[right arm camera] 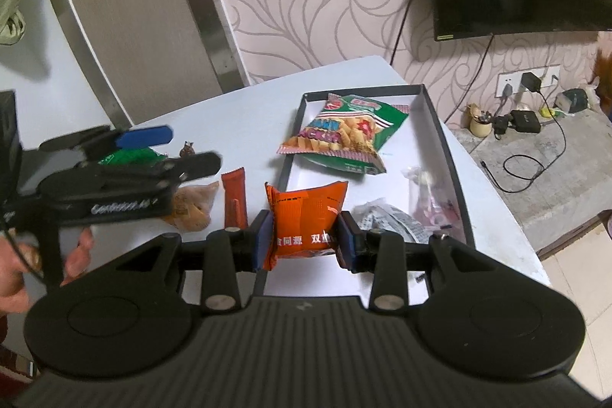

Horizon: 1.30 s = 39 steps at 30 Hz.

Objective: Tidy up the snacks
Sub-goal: 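Withdraw left gripper toward the table while right holds the orange packet above the box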

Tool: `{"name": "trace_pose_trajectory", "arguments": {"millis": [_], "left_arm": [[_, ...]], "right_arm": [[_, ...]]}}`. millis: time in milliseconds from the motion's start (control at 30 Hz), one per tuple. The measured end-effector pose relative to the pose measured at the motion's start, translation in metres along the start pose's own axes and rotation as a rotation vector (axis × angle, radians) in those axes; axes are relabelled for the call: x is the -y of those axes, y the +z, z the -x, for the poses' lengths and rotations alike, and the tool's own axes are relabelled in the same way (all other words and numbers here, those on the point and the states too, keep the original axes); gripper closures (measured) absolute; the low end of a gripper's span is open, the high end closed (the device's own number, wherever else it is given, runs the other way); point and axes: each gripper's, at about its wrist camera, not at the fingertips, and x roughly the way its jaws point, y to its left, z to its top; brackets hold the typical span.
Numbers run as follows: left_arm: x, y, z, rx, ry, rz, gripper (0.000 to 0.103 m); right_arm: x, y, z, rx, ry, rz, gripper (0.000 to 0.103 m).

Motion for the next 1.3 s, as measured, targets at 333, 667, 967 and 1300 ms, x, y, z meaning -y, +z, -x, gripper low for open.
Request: {"name": "trace_pose_trajectory", "arguments": {"millis": [333,667,967,1300], "left_arm": [[-0.012,-0.032,0.021,-0.034,0.021,0.017,0.022],[-0.024,-0.042,0.019,-0.071,0.057,0.079,0.022],[-0.030,-0.042,0.010,-0.087,0.075,0.109,0.022],[-0.031,-0.044,0.008,-0.094,0.063,0.117,0.022]], "right_arm": [[0.002,0.009,-0.017,-0.019,-0.006,0.007,0.060],[0.016,0.015,-0.058,-0.063,-0.033,0.007,0.060],[0.010,0.012,-0.088,-0.103,-0.048,0.029,0.059],[0.012,0.014,-0.087,-0.082,-0.103,0.022,0.051]]}}
